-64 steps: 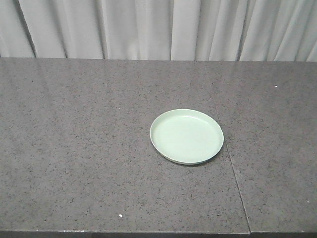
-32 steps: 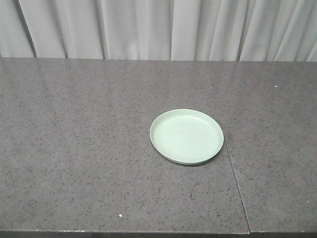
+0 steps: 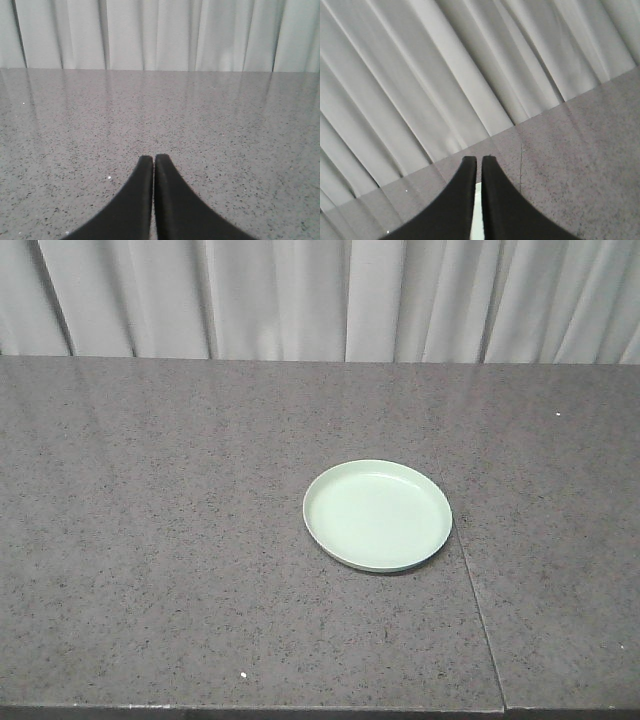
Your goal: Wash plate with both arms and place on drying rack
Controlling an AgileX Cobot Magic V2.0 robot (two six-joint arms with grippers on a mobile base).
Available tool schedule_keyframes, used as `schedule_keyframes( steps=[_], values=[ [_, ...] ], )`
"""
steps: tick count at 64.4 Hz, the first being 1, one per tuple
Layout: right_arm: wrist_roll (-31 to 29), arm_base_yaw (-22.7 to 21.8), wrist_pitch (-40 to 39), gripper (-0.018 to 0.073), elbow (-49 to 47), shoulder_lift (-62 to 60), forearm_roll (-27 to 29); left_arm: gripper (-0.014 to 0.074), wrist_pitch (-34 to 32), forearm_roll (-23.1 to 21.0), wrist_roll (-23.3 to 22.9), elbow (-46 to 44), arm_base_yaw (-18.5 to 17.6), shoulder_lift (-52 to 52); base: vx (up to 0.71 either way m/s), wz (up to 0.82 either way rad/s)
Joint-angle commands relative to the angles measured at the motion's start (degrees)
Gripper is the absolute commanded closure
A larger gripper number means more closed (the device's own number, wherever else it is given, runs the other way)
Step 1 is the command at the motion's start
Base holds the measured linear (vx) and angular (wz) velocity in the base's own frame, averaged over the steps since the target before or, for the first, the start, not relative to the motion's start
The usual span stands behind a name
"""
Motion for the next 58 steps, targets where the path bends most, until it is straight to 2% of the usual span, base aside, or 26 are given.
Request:
schedule_keyframes(
  steps=[1, 7, 12, 16, 21, 31, 42, 49, 58],
  values=[
    [-3.28, 1.58, 2.13, 0.0435, -8.63, 5.37, -5.15, 0.0602, -4.58, 0.04, -0.35, 1.24, 0.01, -0.88, 0.00, 0.00],
    [-3.66, 3.35, 3.50, 0.0265, -14.06, 10.78, -5.74, 0.0602, -4.58, 0.04, -0.35, 1.24, 0.01, -0.88, 0.00, 0.00],
    [-3.66, 3.26, 0.40, 0.0101, -16.03, 14.80, -5.74, 0.0602, -4.58, 0.04, -0.35, 1.24, 0.01, -0.88, 0.00, 0.00],
    [-3.66, 3.20, -2.59, 0.0005, -16.15, 17.09, -5.76, 0.0602, -4.58, 0.04, -0.35, 1.24, 0.01, -0.88, 0.00, 0.00],
    [-3.59, 3.33, -6.80, -0.0064, -16.68, 19.99, -5.53, 0.0602, -4.58, 0.04, -0.35, 1.24, 0.01, -0.88, 0.00, 0.00],
    [-5.87, 3.33, 0.40, -0.0058, -24.87, 27.25, -7.38, 0.0602, -4.58, 0.04, -0.35, 1.24, 0.01, -0.88, 0.00, 0.00],
    [-16.63, 3.34, 15.84, -0.0001, -40.09, 39.31, -6.14, 0.0602, -4.58, 0.04, -0.35, 1.24, 0.01, -0.88, 0.00, 0.00],
    [-26.11, 3.34, 23.19, 0.0012, -48.95, 47.66, -0.95, 0.0602, -4.58, 0.04, -0.35, 1.24, 0.01, -0.88, 0.00, 0.00],
    [-37.67, 3.39, 30.07, 0.0013, -58.48, 59.34, 9.23, 0.0602, -4.58, 0.04, -0.35, 1.24, 0.01, -0.88, 0.00, 0.00]
  ],
)
